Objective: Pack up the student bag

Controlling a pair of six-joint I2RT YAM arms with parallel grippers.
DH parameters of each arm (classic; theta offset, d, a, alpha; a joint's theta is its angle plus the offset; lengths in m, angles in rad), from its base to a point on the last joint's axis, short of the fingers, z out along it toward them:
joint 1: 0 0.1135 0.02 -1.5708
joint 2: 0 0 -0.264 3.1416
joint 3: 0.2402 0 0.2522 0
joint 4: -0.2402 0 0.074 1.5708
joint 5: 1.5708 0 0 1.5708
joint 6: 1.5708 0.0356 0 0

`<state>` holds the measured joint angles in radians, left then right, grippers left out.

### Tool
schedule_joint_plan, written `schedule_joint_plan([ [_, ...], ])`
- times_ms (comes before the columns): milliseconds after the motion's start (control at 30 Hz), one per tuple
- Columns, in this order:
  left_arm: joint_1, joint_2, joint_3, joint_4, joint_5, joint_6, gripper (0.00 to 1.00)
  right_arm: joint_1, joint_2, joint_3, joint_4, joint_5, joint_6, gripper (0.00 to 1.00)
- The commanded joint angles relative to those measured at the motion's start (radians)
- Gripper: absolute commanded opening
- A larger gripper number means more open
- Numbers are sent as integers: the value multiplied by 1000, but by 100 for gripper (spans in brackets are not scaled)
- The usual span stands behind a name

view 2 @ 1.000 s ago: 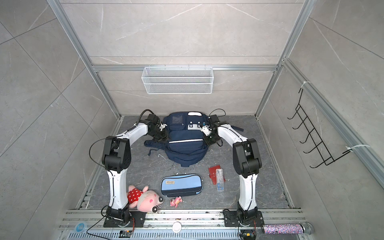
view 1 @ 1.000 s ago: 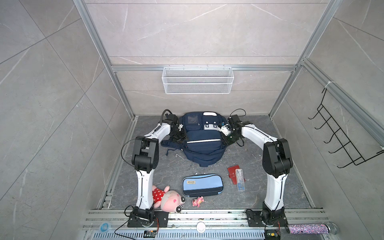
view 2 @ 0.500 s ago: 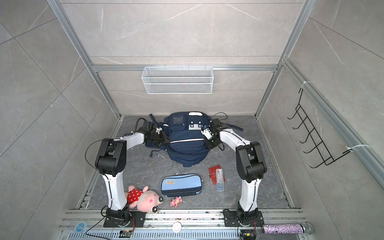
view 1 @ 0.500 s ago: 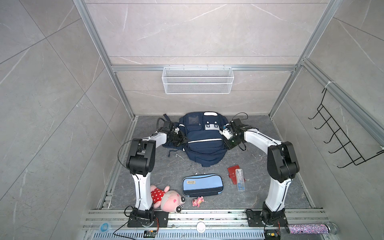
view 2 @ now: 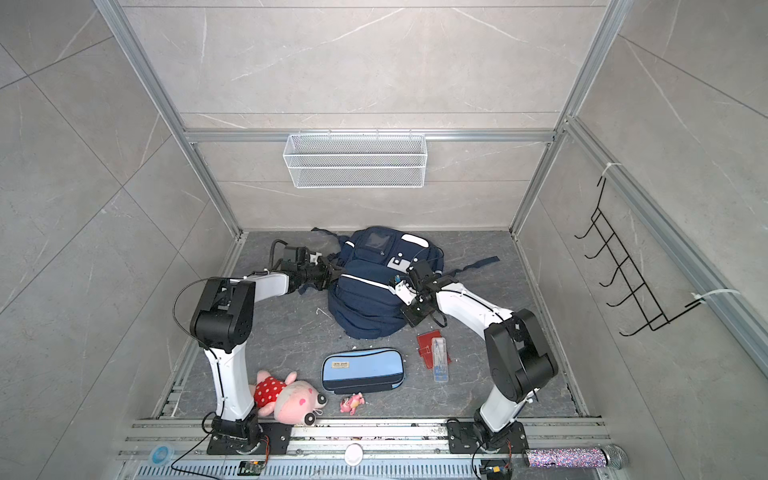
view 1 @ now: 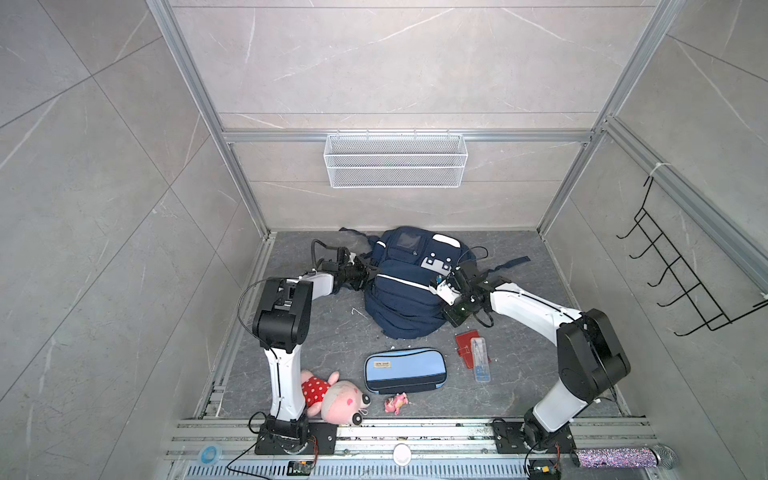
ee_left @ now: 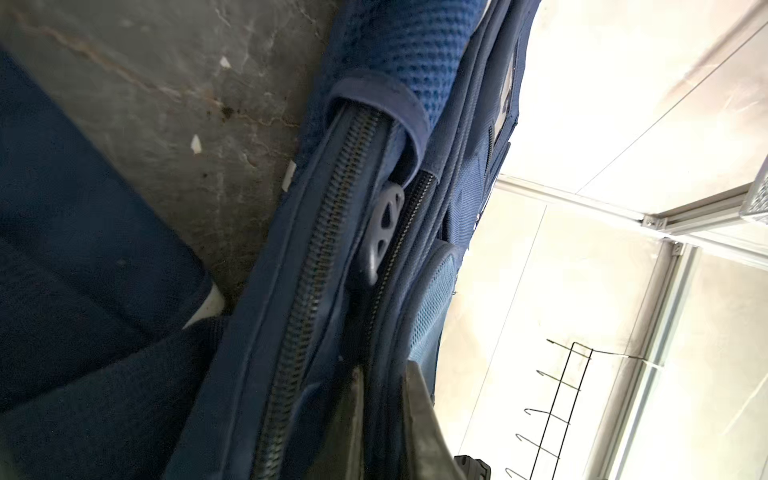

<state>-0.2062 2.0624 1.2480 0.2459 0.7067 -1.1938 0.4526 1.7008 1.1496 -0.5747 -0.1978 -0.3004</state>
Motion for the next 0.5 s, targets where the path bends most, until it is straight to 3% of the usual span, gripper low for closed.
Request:
schedule_joint_plan([
  [0,25,-96,-41,102,-79,-100,0,-10,72,109,46,-36,9,0],
  [200,28,-224,-159,73,-114,-78,0,-44,246,355,54,-86,39,0],
  [300,23,-294,-205,-43,-119,4,0,-56,325,477,45,-95,52,0],
  [367,17,-330,-200,-208,-124,120,0,-66,379,546,31,-100,54,0],
  [400,13,-348,-181,-314,-147,196,4,-71,405,574,23,-103,53,0],
  [467,-14,-385,-108,-594,-261,396,37,-77,452,629,2,-108,48,0],
])
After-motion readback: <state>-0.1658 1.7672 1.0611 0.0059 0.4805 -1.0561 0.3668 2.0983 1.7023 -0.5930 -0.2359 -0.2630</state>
